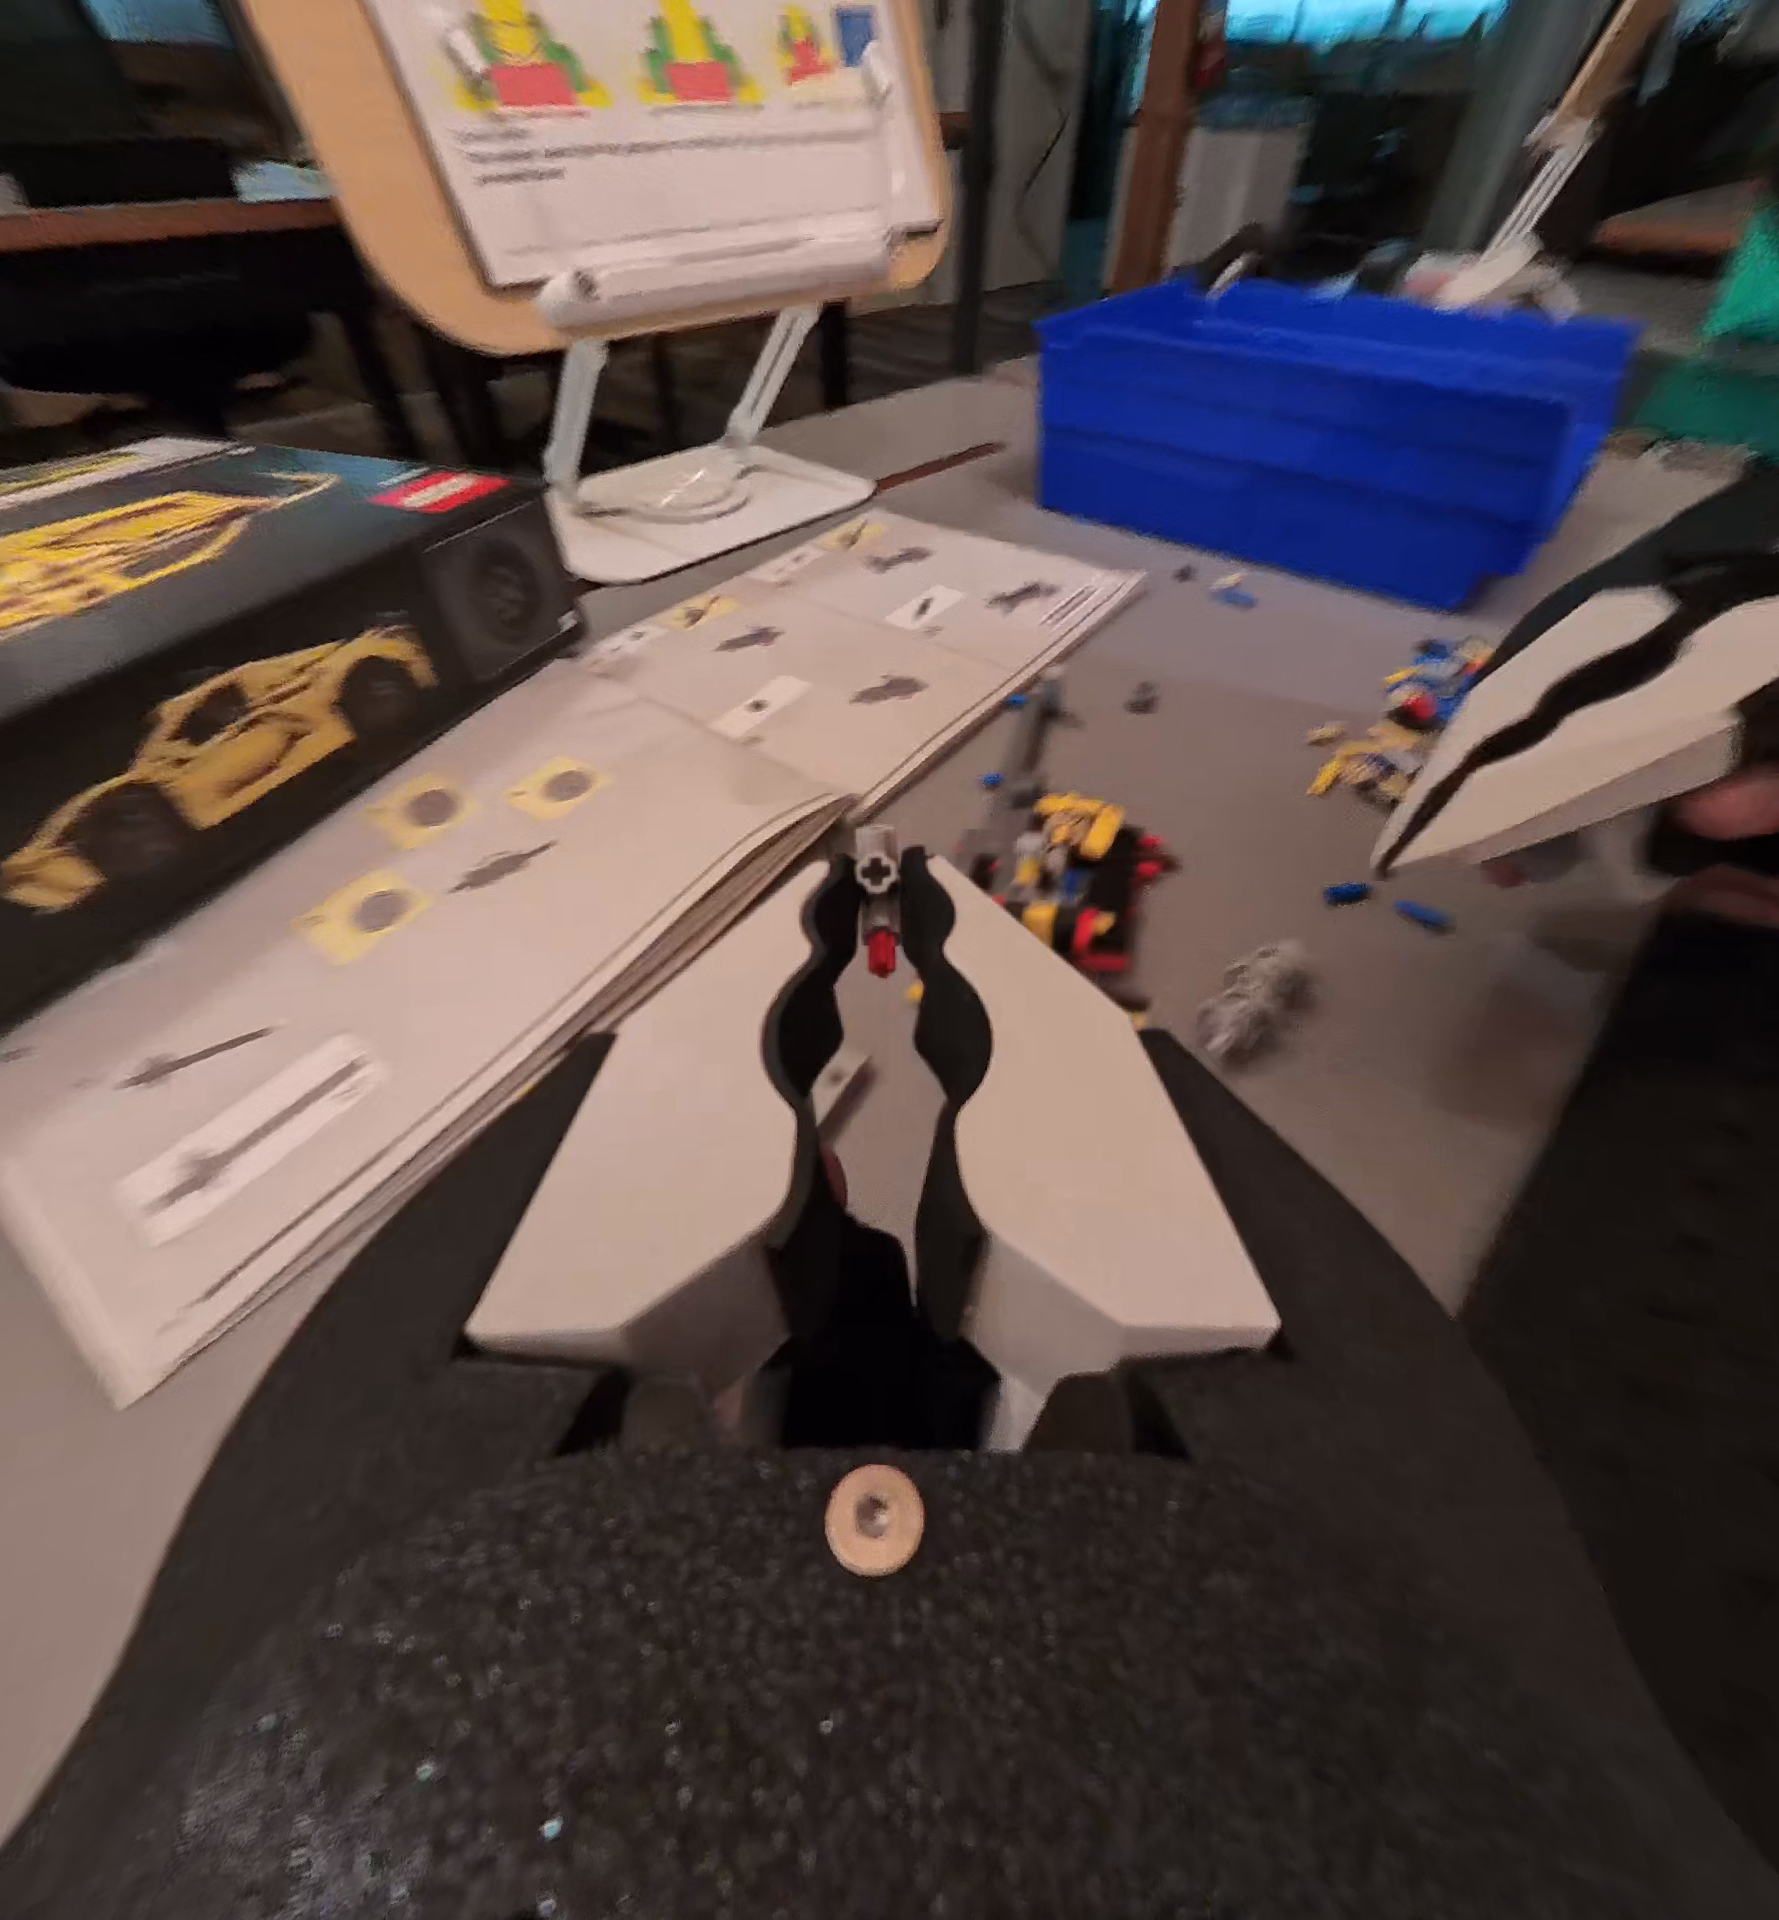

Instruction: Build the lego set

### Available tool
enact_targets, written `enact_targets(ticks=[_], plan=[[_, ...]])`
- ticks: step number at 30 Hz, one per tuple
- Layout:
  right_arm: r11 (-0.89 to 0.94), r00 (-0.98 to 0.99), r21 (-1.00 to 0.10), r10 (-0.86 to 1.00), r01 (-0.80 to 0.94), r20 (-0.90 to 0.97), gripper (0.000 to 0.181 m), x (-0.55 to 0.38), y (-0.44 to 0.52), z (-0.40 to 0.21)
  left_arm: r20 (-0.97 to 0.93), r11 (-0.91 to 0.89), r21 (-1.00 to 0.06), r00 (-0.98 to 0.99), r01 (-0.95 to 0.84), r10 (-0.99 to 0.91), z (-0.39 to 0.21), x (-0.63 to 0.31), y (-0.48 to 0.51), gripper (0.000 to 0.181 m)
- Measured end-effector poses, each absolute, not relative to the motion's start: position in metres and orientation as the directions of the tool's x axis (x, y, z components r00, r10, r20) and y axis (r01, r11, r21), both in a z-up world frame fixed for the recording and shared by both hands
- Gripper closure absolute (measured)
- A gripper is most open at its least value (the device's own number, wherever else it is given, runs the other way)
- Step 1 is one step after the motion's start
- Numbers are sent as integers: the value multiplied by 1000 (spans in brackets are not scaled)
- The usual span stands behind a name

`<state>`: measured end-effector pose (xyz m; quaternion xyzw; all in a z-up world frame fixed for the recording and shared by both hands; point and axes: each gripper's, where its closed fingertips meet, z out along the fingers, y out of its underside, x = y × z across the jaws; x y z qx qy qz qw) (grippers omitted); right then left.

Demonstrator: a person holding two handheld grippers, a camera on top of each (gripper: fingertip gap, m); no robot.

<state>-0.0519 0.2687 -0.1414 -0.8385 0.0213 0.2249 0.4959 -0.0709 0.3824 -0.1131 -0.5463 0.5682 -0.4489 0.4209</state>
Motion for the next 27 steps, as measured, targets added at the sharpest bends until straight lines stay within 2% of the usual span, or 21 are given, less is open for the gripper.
enact_targets(ticks=[2, 5, 7, 9, 12, 17, 22, 27], plan=[[-541, 927, -825, 204, -162, -315, 175, -58, 276, -150, -45, 66, -933, -67, -355, -997, -129, -85, 390, 175], [-579, 949, -815, 237, -33, -207, 165, -64, 290, -162, 2, 119, -847, -228, -518, -974, -158, -103, 363, 175], [-621, 943, -779, 301, 84, -138, 160, -74, 292, -174, 20, 139, -849, -293, -509, -956, -162, -107, 347, 175], [-660, 959, -729, 283, 181, -18, 164, -64, 291, -185, 2, 187, -825, -334, -533, -943, -167, -110, 340, 175], [-634, 945, -741, 328, 221, 0, 166, -72, 293, -180, 54, 238, -784, -446, -573, -893, -175, -115, 315, 175], [-658, 879, -634, 470, 406, 74, 164, -81, 287, -195, 93, 315, -765, -580, -561, -809, -189, -113, 292, 175], [-676, 855, -573, 512, 463, 88, 166, -75, 286, -209, 217, 281, -748, -622, -601, -753, -197, -114, 283, 175], [-674, 847, -588, 530, 447, 38, 168, -79, 288, -211, 269, 283, -712, -622, -643, -735, -206, -118, 282, 175]])
